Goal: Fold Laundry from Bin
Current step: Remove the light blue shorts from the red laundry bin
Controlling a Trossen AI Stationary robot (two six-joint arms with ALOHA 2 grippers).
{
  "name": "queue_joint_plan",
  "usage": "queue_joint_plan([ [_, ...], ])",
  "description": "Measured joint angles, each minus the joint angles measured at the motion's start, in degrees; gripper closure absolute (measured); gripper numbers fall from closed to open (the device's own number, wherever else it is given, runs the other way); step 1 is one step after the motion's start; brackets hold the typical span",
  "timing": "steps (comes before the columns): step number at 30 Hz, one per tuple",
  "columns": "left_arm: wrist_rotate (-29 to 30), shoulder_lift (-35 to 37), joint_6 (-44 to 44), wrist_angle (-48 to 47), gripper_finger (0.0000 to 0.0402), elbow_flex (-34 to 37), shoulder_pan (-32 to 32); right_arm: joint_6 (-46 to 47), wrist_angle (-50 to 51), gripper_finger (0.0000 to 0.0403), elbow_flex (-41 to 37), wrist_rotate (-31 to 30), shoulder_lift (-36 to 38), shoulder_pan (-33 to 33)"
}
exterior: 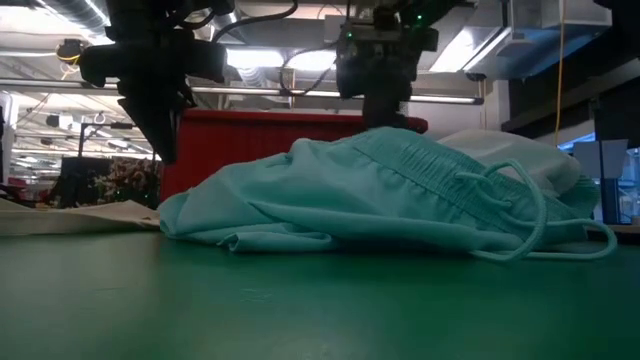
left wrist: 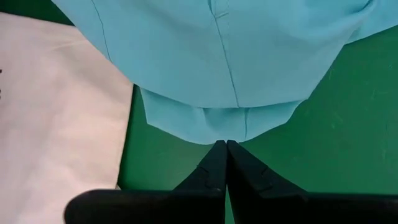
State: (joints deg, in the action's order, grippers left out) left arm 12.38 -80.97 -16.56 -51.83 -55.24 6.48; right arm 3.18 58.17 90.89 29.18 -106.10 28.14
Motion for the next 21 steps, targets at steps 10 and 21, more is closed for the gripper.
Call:
queue_joint_plan([
  [10,0.02,0.0,0.0,0.01,0.0401,0.0,0.0,2.49,-2.73,0.025,0.05,0.97,0.48,-1.65],
  [21,0.02,-0.02,0.0,0.04,0.0401,0.0,0.0,8.83,-3.67,0.0293,0.04,-2.23,-0.59,-2.65],
])
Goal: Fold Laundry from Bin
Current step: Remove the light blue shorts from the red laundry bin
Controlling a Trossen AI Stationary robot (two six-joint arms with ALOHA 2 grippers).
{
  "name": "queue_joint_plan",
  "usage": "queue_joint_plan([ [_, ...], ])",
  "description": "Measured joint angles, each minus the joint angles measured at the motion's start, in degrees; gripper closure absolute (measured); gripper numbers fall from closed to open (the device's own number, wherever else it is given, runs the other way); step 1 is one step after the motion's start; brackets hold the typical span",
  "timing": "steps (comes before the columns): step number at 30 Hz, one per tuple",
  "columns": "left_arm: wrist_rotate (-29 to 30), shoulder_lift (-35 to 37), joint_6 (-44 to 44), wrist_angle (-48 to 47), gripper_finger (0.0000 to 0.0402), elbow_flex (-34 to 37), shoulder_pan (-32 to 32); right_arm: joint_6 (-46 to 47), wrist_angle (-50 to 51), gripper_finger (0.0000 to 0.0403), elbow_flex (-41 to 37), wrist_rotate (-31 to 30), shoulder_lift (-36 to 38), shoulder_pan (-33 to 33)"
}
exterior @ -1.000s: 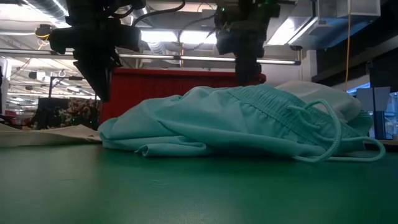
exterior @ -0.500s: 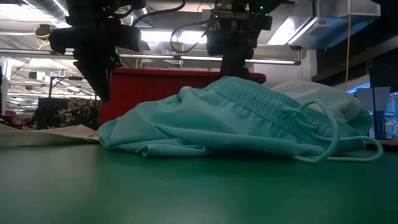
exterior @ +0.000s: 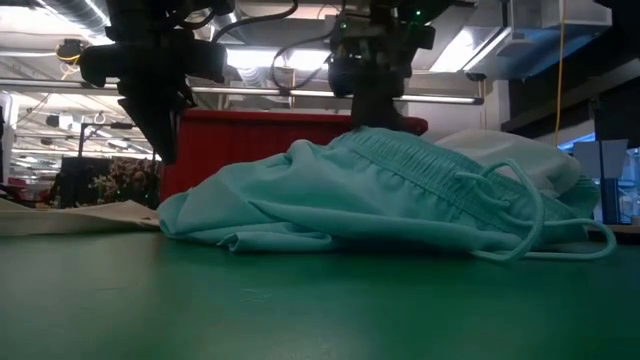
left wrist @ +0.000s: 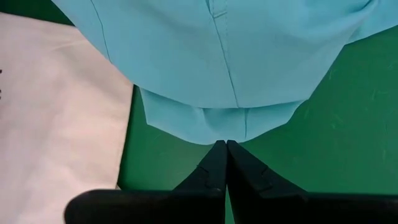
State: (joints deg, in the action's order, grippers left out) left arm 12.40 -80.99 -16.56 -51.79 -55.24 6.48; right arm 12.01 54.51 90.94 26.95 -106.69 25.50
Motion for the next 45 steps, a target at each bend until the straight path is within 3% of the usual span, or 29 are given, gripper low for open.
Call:
queue_joint_plan([
  [4,0.15,0.0,0.0,0.01,0.0401,0.0,0.0,-0.24,-1.52,0.0315,0.0,-0.11,-0.29,-0.46],
  [9,0.17,0.0,0.2,0.02,0.0401,0.0,0.0,-0.57,-1.91,0.0392,0.0,1.21,0.35,-0.42],
  [18,0.17,0.0,0.17,2.09,0.039,0.0,-0.42,-3.42,4.83,0.0396,0.0,0.95,10.08,-0.35],
  [24,0.24,0.0,0.63,5.66,0.0334,0.0,-1.16,-3.39,6.71,0.0399,0.0,-1.25,19.68,-0.37],
  [35,0.9,0.0,0.68,6.6,0.0234,0.0,-2.71,-1.79,9.2,0.0399,0.0,-11.93,36.71,-0.35],
  [42,9.44,0.0,0.62,10.9,0.0206,0.0,-3.11,-1.79,10.75,0.04,0.0,-15.47,42.39,-0.35],
  [45,9.59,0.0,1.71,15.31,0.0205,0.0,-3.1,-1.79,11.5,0.0401,0.0,-15.47,43.31,-0.35],
])
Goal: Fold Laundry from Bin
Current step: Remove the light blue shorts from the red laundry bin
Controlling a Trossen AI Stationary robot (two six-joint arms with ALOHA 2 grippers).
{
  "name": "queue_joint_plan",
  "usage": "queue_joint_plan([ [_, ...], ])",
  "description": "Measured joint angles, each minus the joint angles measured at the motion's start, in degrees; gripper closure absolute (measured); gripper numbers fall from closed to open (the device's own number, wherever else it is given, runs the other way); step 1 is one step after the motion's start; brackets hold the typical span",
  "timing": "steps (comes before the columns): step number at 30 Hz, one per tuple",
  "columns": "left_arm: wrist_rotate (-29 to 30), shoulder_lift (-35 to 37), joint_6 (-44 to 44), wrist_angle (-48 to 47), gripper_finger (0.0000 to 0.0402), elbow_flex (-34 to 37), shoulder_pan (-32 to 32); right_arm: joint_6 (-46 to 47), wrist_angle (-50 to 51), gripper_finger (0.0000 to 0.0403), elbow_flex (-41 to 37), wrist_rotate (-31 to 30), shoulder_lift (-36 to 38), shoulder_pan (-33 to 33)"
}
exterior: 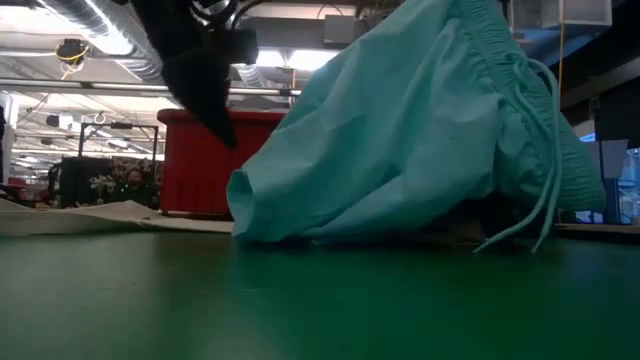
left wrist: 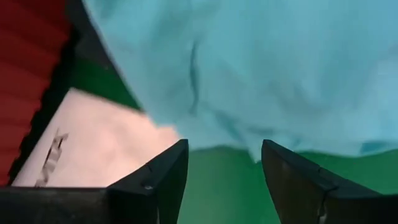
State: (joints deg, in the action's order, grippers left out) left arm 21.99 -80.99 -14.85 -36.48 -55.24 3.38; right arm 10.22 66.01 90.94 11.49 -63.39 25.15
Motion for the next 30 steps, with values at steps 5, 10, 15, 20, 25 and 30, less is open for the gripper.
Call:
queue_joint_plan([
  [5,1.0,-0.51,1.7,4.81,0.021,0.0,-0.14,0.0,1.22,0.0401,0.0,-0.04,0.19,0.0],
  [10,3.62,-3.9,1.92,6.67,0.0211,0.0,-1.15,0.0,1.68,0.0401,0.0,-0.11,0.12,0.0],
  [15,6.17,-7.38,1.92,8.23,0.0211,0.0,-2.47,0.0,1.72,0.04,0.0,-0.13,0.08,0.0],
  [20,7.94,-9.72,1.94,10.39,0.0211,0.0,-4.01,-0.02,1.74,0.04,0.0,-0.13,0.08,0.0],
  [25,11.27,-10.06,1.9,14.35,0.0211,0.02,-5.35,-0.01,1.79,0.04,0.0,-0.13,0.08,0.0],
  [30,11.11,-10.05,3.78,18.5,0.0211,0.02,-7.3,-0.02,1.94,0.04,0.0,-0.13,0.06,0.0],
])
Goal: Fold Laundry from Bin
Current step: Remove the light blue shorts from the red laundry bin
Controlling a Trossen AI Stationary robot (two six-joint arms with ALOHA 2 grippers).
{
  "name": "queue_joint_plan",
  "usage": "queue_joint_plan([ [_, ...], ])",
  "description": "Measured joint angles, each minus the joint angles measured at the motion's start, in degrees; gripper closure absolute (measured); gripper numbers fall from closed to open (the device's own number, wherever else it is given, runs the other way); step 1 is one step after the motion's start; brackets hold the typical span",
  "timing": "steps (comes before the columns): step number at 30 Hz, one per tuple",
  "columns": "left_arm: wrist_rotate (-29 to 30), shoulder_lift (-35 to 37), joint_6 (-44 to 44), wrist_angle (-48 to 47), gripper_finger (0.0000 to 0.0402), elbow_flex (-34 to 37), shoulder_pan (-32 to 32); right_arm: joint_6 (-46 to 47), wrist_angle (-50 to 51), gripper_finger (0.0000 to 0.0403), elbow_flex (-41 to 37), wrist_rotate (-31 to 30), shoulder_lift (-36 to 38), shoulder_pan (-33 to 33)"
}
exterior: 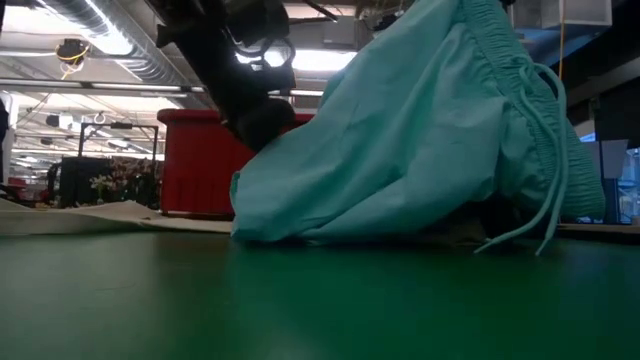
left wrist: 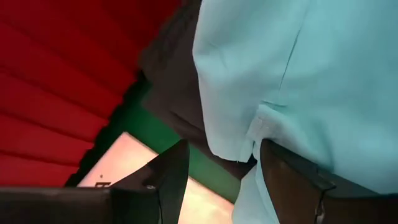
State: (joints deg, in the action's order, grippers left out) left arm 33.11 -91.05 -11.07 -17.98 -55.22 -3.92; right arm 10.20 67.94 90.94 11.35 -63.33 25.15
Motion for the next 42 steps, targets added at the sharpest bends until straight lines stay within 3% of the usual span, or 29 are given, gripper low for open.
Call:
queue_joint_plan([
  [5,-5.39,0.0,1.15,-0.1,0.0211,0.0,-1.65,0.0,0.08,0.04,0.0,0.0,0.0,0.0],
  [10,-14.42,-0.69,1.18,-0.03,0.0212,0.0,-2.44,-0.06,0.15,0.04,0.0,0.0,0.0,0.0],
  [13,-16.06,-1.6,2.23,1.47,0.0218,0.0,-2.47,-0.15,0.18,0.04,0.0,0.0,-0.02,0.0],
  [18,-15.86,-3.08,5.56,2.49,0.027,0.01,-2.62,-0.15,0.78,0.04,0.0,0.12,-0.02,-0.02],
  [25,-15.62,-3.61,6.3,3.97,0.0389,0.0,-3.71,-0.15,1.46,0.04,0.0,0.17,-0.02,-0.02],
  [42,-12.79,10.71,8.69,0.42,0.0401,0.0,-3.67,-0.17,1.62,0.04,0.0,-0.37,2.13,0.0],
])
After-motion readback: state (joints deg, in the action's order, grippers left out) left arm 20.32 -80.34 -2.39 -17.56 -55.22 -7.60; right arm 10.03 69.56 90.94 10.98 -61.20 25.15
